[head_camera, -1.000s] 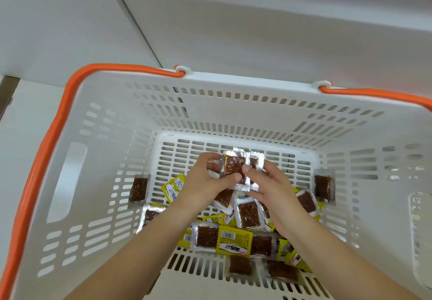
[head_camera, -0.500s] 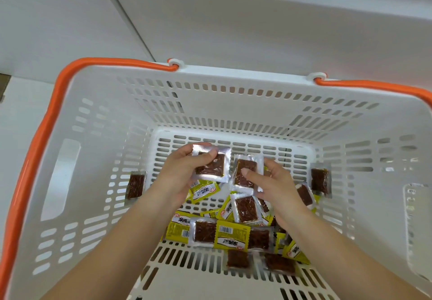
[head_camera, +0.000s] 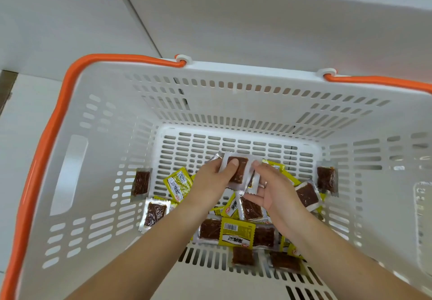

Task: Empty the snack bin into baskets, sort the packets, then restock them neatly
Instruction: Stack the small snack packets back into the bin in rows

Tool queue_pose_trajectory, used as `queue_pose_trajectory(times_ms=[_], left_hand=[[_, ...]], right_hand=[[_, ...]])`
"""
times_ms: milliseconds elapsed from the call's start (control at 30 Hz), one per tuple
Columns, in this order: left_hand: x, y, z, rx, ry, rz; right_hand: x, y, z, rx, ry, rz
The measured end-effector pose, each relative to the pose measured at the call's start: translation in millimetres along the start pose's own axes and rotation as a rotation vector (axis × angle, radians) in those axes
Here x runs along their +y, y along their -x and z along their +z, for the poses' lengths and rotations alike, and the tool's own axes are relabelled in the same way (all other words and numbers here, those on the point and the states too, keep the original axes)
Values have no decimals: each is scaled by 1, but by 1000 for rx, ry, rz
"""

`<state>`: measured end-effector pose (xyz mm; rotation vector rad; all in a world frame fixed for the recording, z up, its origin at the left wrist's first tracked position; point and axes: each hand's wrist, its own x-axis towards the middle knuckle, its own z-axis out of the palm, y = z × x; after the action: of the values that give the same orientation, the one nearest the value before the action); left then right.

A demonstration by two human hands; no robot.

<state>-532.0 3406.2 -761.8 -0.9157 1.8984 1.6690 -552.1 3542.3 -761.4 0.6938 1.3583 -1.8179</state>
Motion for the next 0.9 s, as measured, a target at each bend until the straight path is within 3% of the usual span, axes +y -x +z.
queue_pose_trajectory(times_ms=[167, 300, 500, 633, 800, 900], left_hand=[[-9, -3, -6, -57, -192, 14], [-26, -23, -51, 174, -917, 65], [-47, -28, -46, 139, -1297, 224], [-41, -35, -50, 171, -1222, 234], [-30, -17, -44, 219, -743, 433], [-9, -5, -18, 155, -696, 509]], right_hand=[[3, 1, -2, 37, 147, -55], [4, -8, -13, 120, 155, -32], [3, -10, -14, 125, 205, 0], [5, -10, -17, 132, 232, 8], [5, -9, -13, 89, 223, -60], [8, -7, -9, 48, 143, -77]])
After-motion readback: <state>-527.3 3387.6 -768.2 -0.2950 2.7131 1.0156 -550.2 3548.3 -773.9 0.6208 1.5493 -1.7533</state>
